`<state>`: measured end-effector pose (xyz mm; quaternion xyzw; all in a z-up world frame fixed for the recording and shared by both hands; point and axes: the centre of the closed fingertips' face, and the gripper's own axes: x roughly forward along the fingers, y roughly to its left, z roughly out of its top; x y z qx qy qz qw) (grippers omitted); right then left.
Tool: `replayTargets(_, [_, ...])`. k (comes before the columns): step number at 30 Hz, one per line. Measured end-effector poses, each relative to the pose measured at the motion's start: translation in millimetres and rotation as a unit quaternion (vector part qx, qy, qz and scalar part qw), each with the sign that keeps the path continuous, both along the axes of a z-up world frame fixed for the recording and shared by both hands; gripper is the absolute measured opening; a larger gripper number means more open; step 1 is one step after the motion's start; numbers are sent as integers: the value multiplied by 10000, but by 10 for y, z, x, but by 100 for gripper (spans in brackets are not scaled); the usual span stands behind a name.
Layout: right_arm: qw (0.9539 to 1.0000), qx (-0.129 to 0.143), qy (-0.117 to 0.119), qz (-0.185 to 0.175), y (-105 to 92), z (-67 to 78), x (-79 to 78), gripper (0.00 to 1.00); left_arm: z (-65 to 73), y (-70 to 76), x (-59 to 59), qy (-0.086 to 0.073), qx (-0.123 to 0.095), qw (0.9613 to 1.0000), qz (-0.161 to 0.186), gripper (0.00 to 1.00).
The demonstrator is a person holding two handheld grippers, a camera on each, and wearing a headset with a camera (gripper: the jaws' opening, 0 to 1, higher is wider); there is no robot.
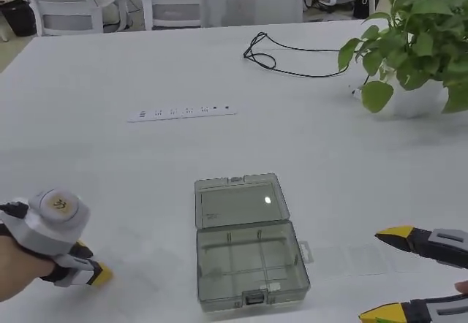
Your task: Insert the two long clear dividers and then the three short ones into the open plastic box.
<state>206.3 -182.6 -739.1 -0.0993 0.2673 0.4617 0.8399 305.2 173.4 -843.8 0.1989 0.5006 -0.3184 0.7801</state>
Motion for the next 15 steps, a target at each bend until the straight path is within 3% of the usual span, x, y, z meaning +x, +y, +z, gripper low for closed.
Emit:
replayTargets(6, [10000,14,-6,11,27,18,9,76,33,-11,-18,-83,-85,9999,55,30])
replayTargets(15, [9998,184,-87,-38,113,164,93,74,286,-174,-25,-375,-631,9967,340,30])
